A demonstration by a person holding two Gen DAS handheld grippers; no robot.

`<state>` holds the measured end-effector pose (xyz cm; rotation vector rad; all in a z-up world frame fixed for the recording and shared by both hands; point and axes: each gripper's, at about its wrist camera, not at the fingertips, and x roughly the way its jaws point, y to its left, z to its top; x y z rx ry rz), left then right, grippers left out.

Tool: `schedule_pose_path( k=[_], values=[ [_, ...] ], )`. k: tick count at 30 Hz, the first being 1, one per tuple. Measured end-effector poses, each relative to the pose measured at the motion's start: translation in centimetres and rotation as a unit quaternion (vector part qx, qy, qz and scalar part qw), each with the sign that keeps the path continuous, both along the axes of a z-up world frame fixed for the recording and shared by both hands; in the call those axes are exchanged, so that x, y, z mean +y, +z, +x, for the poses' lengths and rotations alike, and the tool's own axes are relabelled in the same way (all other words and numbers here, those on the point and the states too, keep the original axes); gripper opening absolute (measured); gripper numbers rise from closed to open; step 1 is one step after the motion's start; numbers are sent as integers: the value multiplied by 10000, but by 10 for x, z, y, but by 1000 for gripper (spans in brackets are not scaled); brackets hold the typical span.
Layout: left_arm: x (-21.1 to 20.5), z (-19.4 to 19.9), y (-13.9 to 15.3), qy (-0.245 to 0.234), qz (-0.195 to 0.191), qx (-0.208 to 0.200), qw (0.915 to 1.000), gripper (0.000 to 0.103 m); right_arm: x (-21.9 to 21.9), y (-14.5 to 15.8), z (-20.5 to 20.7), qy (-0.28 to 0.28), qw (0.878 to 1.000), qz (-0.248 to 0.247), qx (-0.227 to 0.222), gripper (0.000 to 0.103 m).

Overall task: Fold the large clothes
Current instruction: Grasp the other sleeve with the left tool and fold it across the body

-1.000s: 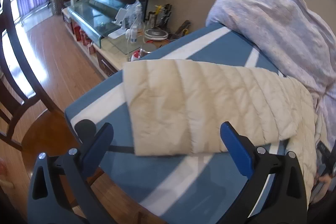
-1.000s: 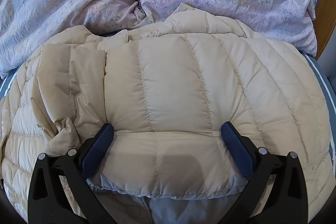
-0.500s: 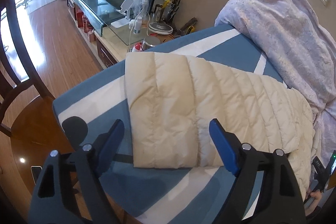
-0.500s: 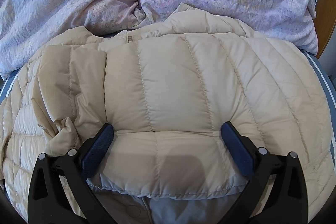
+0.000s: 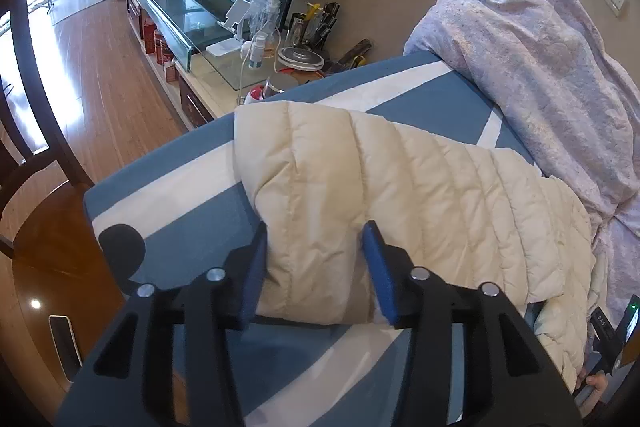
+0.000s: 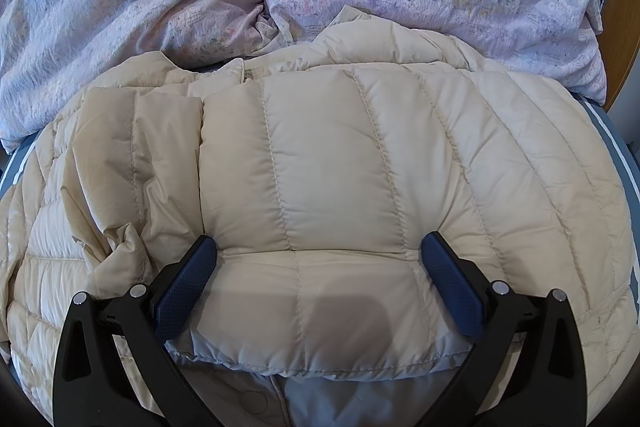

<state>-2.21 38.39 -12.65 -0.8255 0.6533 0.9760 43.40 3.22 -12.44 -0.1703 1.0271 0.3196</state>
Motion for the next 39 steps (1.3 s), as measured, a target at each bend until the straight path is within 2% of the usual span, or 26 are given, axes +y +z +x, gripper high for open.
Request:
schedule_pose_path(
  k=[5, 12, 16, 22, 28, 34, 39],
  values=[
    [-1, 1, 0, -31, -31, -70, 10000, 44, 0, 0, 0, 3, 10000, 2, -2, 102],
    [0, 7, -4, -51, -87, -106, 9999, 13, 0, 0, 0, 6, 10000, 17, -5, 102],
    [-3, 13, -3, -101, 16, 13, 9999, 5, -1, 0, 0, 8, 10000, 20, -7, 102],
    [-11, 24, 14, -245, 294, 35, 9993, 3, 0, 0, -1, 6, 10000, 34, -10, 102],
    [-26, 54, 54, -600, 754, -33, 9953, 3, 1, 2, -2, -8, 10000, 74, -13, 102],
    [-53, 103, 91, -1219, 1089, -141, 9865, 3, 0, 2, -2, -22, 9999, 100, -23, 102],
    [-81, 151, 110, -1832, 1183, -255, 9756, 3, 7, 3, -2, 64, 10000, -64, -5, 102]
  ],
)
